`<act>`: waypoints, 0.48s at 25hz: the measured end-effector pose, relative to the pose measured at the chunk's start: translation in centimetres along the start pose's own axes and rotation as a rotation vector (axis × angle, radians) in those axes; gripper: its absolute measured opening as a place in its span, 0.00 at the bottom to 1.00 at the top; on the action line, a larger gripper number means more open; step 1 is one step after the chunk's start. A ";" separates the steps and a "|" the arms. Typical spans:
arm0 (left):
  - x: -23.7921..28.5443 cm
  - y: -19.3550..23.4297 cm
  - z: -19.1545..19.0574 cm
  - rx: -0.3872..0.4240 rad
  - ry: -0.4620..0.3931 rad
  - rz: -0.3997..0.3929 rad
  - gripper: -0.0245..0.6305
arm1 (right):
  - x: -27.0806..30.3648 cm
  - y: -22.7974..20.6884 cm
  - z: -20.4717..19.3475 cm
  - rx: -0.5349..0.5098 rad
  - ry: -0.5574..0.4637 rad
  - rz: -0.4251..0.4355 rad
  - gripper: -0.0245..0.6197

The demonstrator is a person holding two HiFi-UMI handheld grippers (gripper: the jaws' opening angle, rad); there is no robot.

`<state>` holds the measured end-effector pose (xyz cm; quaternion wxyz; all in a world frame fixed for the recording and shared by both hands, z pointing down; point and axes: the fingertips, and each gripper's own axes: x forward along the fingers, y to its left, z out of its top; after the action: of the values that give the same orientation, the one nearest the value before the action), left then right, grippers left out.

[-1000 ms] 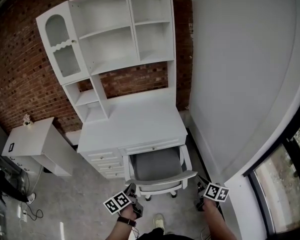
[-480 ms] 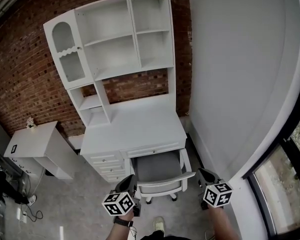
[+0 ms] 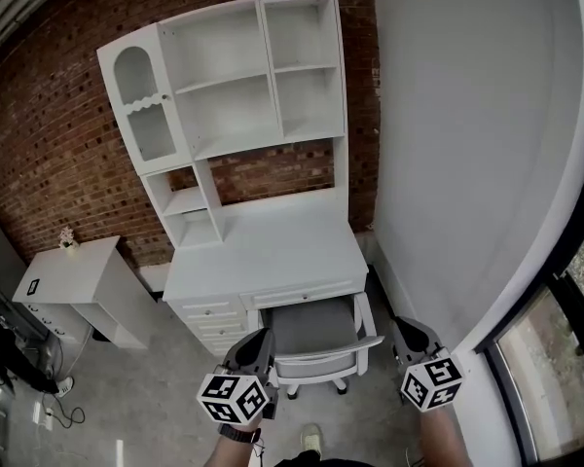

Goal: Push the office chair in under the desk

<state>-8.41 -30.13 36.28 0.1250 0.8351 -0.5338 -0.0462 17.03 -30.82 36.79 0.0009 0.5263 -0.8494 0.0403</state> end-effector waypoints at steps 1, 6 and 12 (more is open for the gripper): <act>0.0 -0.1 0.2 0.007 -0.006 0.001 0.05 | -0.1 -0.1 0.3 0.010 -0.010 -0.001 0.05; -0.2 -0.4 0.0 0.012 -0.008 0.005 0.05 | -0.3 -0.3 0.8 0.002 -0.022 -0.006 0.05; -0.4 -0.5 0.3 0.022 -0.010 0.000 0.05 | -0.2 0.2 0.7 -0.010 -0.020 -0.003 0.05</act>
<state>-8.16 -29.62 35.83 0.1133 0.8361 -0.5350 -0.0445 17.00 -30.61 36.04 -0.0050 0.5278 -0.8488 0.0310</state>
